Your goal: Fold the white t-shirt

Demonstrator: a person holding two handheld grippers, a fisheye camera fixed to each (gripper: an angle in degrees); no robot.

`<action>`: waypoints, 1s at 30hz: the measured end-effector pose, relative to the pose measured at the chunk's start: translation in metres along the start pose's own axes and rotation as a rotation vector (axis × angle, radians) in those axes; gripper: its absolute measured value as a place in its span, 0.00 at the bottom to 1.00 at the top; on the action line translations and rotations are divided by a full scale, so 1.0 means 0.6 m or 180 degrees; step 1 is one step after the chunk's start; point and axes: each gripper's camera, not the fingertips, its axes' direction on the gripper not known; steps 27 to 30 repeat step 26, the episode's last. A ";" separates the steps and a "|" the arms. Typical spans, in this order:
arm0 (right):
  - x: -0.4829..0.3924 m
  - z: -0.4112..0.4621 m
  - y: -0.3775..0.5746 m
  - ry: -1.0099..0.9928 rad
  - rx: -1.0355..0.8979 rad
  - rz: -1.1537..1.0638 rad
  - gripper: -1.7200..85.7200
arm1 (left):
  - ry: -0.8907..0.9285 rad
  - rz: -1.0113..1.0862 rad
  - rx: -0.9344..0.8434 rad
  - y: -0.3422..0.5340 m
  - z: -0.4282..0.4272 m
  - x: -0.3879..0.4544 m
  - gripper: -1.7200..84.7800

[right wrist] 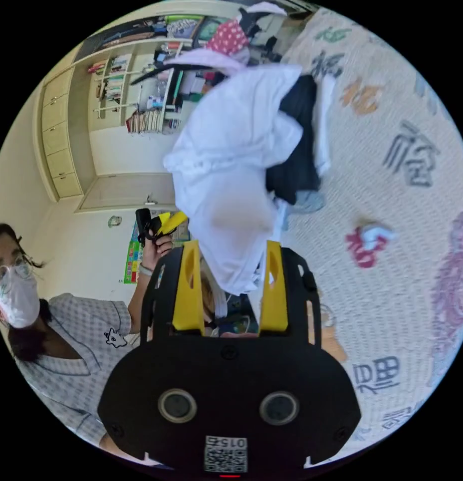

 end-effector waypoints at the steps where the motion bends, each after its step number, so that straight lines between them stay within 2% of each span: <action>1: 0.001 0.042 0.007 -0.0043 -0.0169 0.0043 0.21 | 0.0084 -0.0073 -0.0151 0.021 0.011 -0.006 0.15; 2: 0.002 0.083 0.010 -0.0101 -0.0303 0.0057 0.20 | 0.0099 -0.0098 -0.0198 0.031 0.015 -0.008 0.15; 4: 0.000 0.131 0.014 -0.0187 -0.0416 0.0071 0.11 | 0.0129 -0.0157 -0.0139 0.061 0.014 -0.013 0.15; 5: -0.005 0.147 0.022 -0.0206 -0.0411 0.0139 0.09 | 0.0176 -0.0149 -0.0085 0.067 0.009 -0.011 0.15; 8: -0.050 0.138 0.067 -0.0337 -0.0099 -0.0097 0.07 | 0.0273 0.0195 0.0133 0.090 -0.029 0.018 0.15; 11: -0.100 0.107 0.131 -0.0590 0.0206 -0.0489 0.06 | 0.0462 0.0810 -0.0127 0.114 -0.044 0.076 0.16; 13: -0.123 0.087 0.172 -0.0784 0.0393 -0.0711 0.06 | 0.0921 0.1259 -0.0454 0.139 -0.033 0.142 0.16; 16: -0.151 0.051 0.249 -0.1294 0.0675 -0.1180 0.06 | 0.1218 0.1896 -0.0720 0.181 0.003 0.248 0.15; 21: -0.135 -0.030 0.426 -0.1892 0.1310 -0.1478 0.06 | 0.2381 0.2310 -0.0898 0.265 0.094 0.389 0.13; 24: -0.140 -0.090 0.550 -0.1616 0.1598 -0.1500 0.06 | 0.2936 0.2465 -0.0981 0.335 0.181 0.470 0.12; 26: -0.168 -0.124 0.636 -0.0780 0.1765 -0.1486 0.07 | 0.3300 0.2433 -0.1030 0.374 0.243 0.504 0.12; 30: -0.168 -0.124 0.636 -0.0780 0.1765 -0.1486 0.07 | 0.3300 0.2433 -0.1030 0.374 0.243 0.504 0.12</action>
